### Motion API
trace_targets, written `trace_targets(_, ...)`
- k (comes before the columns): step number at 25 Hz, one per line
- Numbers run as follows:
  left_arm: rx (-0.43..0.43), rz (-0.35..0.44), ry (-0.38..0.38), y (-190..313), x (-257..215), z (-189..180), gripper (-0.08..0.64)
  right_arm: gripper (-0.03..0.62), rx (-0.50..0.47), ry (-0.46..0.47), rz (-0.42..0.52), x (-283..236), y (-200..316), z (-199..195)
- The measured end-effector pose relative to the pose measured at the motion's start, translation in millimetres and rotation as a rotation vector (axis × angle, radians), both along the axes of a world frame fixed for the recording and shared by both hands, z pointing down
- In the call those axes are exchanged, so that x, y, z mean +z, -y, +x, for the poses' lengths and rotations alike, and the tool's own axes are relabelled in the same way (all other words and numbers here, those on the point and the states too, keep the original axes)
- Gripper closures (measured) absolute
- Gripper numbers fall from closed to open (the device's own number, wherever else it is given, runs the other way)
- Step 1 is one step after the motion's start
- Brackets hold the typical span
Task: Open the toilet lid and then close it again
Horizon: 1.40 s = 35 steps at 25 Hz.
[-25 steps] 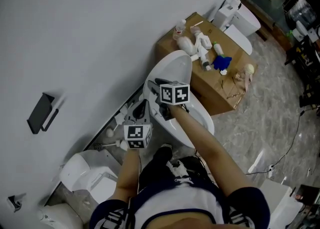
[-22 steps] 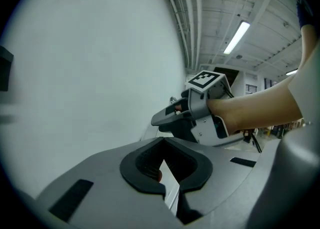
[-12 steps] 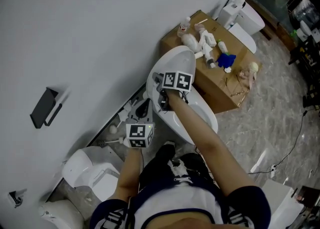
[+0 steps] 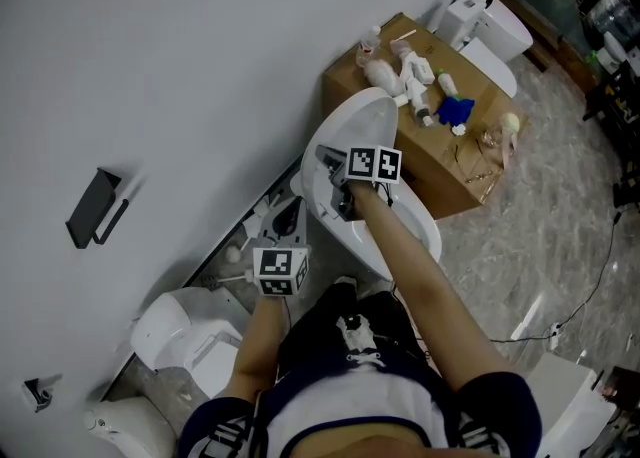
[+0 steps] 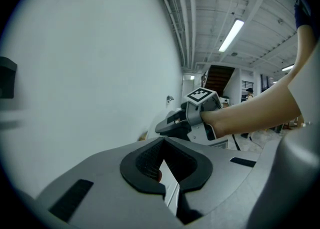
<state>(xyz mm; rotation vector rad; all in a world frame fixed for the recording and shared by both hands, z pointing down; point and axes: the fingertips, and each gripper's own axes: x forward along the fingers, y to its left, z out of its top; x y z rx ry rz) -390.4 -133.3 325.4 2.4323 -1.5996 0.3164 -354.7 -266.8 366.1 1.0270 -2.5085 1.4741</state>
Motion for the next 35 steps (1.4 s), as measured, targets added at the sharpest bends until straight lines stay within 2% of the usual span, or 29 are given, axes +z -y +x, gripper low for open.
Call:
trace_targets(3, 0.039, -0.002, 0.012, -6.9, 0.9, 11.1, 0.554, 0.571, 0.026, 0.045, -0.007, -0.8, -15.1, 14.4)
trace_targets(10, 0.115, -0.016, 0.022, -24.4, 8.2, 48.2, 0.554, 0.571, 0.052, 0.065, 0.014, 1.7, -58.9, 51.9)
trace_targets(19, 0.224, -0.056, 0.084, -49.9, 20.5, 90.9, 0.554, 0.569, 0.139, 0.125, -0.019, 23.5, -129.5, 115.7)
trace_targets(27, 0.282, -0.068, 0.111, -68.5, 18.0, 131.7, 0.554, 0.569, 0.177, 0.034, -0.028, 49.5, -178.5, 160.0)
trace_targets(35, 0.306, -0.088, 0.145, -86.7, 18.1, 158.3, 0.554, 0.569, 0.193, 0.042, -0.061, 66.1, -203.6, 183.8)
